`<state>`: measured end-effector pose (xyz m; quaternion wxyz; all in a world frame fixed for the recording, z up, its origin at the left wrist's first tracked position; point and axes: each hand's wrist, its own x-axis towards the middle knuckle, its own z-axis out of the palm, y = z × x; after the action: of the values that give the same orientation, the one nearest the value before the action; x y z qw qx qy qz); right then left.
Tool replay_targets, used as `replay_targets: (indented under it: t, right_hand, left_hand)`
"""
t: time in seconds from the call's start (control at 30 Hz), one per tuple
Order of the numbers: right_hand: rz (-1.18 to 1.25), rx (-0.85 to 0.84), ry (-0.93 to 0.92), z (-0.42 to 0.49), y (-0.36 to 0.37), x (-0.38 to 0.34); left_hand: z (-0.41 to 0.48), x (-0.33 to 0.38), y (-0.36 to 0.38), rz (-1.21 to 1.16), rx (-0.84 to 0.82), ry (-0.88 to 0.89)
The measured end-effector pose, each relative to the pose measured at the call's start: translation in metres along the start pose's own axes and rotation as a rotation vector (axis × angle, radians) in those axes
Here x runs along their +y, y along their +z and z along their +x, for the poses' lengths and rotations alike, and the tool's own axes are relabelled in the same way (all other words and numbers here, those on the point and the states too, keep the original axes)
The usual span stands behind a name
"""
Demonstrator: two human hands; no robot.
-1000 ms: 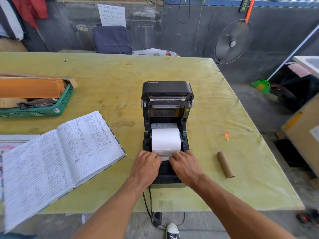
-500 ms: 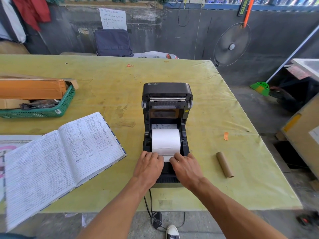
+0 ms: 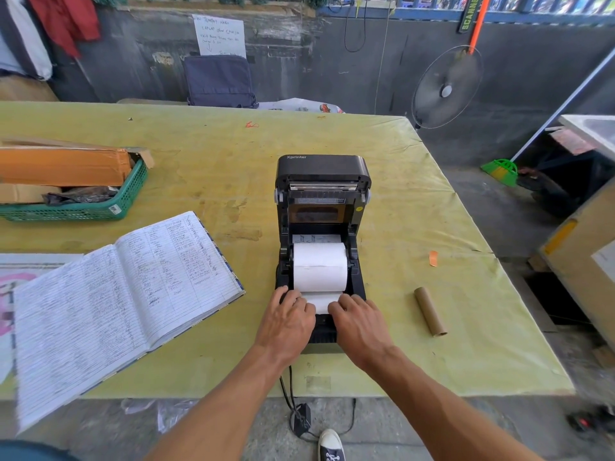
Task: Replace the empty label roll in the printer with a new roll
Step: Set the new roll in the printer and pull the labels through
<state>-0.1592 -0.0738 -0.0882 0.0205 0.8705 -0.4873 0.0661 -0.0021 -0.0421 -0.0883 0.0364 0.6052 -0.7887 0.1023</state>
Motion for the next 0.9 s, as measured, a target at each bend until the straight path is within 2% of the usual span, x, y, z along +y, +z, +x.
replay_targets:
  t: [0.17,0.43,0.9]
  right_hand:
    - [-0.017,0.018,-0.010,-0.008,0.001,-0.001]
    - [-0.063,-0.068,-0.035,-0.017,-0.011,-0.005]
    - [0.034,-0.097,-0.046,-0.042,-0.012,-0.013]
  left_hand:
    - [-0.006,0.001,-0.003,0.021,0.017,0.048]
    - [-0.016,0.007,-0.006,-0.043,0.036,0.050]
    - [-0.039,0.012,-0.009,-0.094,0.120,0.097]
